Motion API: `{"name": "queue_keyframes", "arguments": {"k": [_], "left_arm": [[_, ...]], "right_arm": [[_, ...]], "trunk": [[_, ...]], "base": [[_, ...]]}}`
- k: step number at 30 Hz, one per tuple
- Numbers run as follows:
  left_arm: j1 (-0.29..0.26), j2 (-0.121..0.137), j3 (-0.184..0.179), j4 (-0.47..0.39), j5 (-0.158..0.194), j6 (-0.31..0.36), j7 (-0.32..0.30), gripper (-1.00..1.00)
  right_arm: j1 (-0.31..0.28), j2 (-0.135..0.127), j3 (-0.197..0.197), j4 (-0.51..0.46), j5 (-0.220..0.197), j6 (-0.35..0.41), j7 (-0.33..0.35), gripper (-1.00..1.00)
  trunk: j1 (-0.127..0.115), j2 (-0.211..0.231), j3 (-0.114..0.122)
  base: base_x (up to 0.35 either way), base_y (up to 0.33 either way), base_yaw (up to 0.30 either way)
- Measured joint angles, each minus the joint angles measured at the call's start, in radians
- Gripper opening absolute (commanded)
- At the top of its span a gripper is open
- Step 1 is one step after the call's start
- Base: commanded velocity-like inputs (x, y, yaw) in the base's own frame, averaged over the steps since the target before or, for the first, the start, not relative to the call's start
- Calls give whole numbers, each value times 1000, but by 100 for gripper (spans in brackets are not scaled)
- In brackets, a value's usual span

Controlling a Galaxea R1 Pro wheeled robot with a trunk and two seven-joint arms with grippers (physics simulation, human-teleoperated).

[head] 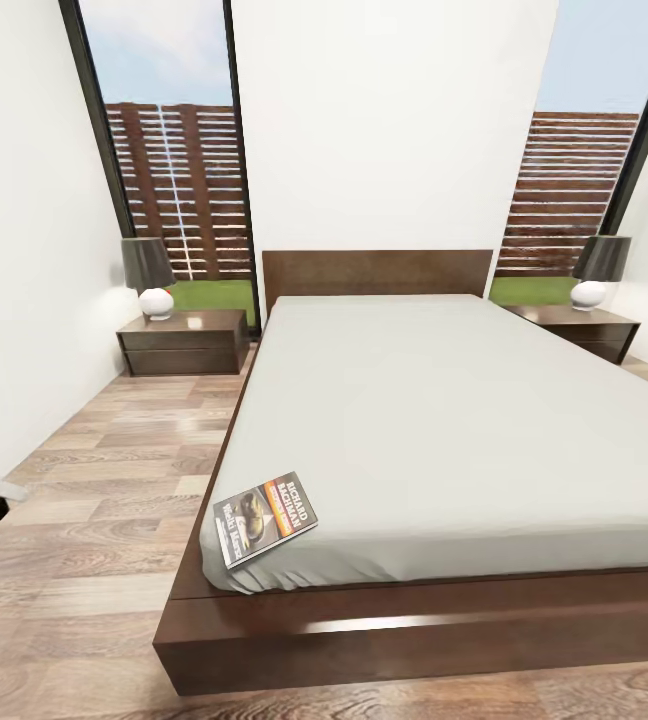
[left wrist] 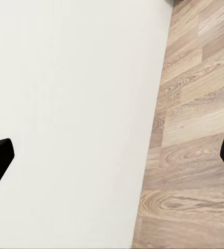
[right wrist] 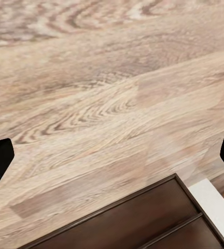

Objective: In the bedroom, move the book from the bed onto either nightstand, and place the two sandals side by side next to the bed.

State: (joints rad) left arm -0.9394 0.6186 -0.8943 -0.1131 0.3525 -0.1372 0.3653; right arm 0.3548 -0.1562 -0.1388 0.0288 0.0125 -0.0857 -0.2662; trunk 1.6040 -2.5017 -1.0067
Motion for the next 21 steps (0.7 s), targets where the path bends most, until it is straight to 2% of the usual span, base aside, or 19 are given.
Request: {"name": "queue_keyframes", "arguments": {"k": [5, 10, 12, 21], "left_arm": [[33, 27, 0, 2, 0, -5, 0, 100], [64, 41, -1, 10, 0, -7, 0, 100], [98, 50, 0, 21, 0, -9, 0, 100], [143, 92, -1, 38, -1, -23, 0, 100]], "right_arm": [[0, -5, 0, 1, -1, 0, 0, 100], [0, -13, 0, 2, -2, 1, 0, 100], [0, -31, 0, 4, -5, 1, 0, 100], [1, -76, -8, 5, -12, 1, 0, 100]], "trunk": [[0, 0, 0], [0, 0, 0], [0, 0, 0], [0, 0, 0]], "base": [[0, 0, 0], [0, 0, 0], [0, 0, 0], [0, 0, 0]]}}
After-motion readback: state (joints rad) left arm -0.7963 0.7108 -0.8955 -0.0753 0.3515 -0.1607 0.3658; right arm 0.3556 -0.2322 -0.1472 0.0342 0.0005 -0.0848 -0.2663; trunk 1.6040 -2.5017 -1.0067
